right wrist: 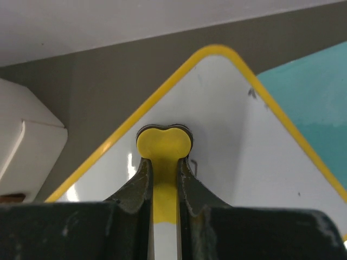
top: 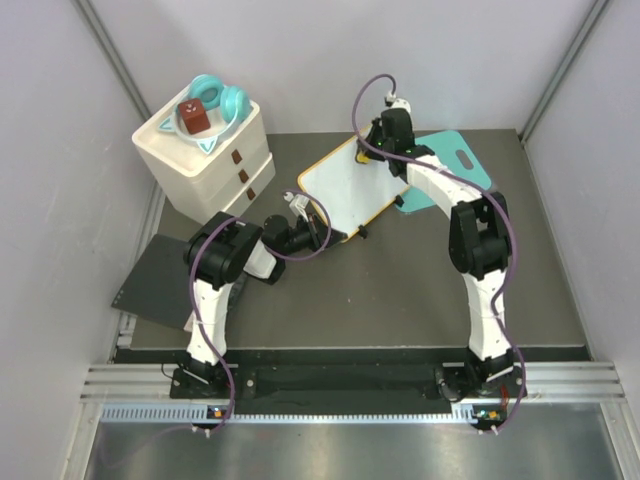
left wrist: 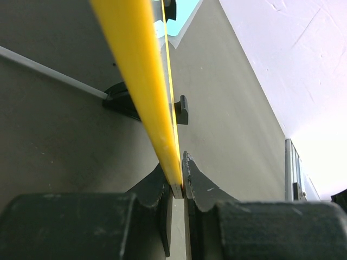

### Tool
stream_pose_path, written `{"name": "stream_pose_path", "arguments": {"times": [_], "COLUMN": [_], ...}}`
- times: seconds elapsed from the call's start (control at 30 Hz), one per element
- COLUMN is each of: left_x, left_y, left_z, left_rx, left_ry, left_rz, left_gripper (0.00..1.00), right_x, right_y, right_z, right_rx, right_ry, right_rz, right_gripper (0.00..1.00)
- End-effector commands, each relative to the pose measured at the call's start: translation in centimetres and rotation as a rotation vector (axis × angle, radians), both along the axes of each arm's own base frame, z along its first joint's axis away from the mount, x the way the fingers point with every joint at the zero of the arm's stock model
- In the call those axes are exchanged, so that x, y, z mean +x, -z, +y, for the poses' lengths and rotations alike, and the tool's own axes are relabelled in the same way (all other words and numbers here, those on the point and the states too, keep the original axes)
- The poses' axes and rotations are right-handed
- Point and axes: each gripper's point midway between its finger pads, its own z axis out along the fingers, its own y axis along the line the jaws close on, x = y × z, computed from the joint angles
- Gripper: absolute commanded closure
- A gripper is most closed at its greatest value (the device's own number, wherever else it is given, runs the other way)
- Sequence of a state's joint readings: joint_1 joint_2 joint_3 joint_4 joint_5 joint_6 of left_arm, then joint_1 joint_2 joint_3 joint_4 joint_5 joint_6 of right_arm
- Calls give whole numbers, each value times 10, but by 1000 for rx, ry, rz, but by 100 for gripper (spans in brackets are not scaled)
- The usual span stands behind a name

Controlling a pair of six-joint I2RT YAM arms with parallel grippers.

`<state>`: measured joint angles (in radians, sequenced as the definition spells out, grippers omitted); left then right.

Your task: Erase the whiteboard

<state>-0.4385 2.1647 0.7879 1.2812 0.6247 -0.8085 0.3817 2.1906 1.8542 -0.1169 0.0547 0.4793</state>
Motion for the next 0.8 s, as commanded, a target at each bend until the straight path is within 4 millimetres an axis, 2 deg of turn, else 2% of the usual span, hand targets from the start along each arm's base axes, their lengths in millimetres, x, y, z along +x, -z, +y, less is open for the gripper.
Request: {"name": "stream_pose_path", "arguments": {"times": [0.0,0.17,0.27,0.33,0.37,0.4,0.53,0.7,0.73,0.77], "left_x": [-32,-33,-33,-35,-35,-35,-36,-36,-36,-37], "left_y": [-21,-21,-19,-18,-19,-18,-19,-18,-18,-17], "left_z": [-14,-15,-15,-15,-15,-15,-15,-15,-16,-15], "left_rx": [-12,-15,-9,-8,-8,-7,-6,-3,-3,-2], "left_ry": [179,186,188,195,195,198,202,204,206,206], "left_rz": [-113,-110,-109,-106,-106,-106,-105,-104,-104,-100], "left_gripper": [100,100,100,100,100,100,100,100,100,100], "right_x": [15,8,1,-4,-8,-9,-30,-71,-80,-86], "right_y": [16,53,65,62,66,60,58,56,63,57], "right_z": [-19,-51,-55,-53,-49,-48,-16,25,30,36], "right_rx": [-3,-22,-38,-30,-16,-9,16,-28,-38,-41], "right_ry": [47,120,103,84,59,48,-95,-215,-229,-244], "right_rz": [70,162,173,163,164,147,151,142,148,135], "right_gripper": [100,100,100,100,100,100,100,100,100,100]}}
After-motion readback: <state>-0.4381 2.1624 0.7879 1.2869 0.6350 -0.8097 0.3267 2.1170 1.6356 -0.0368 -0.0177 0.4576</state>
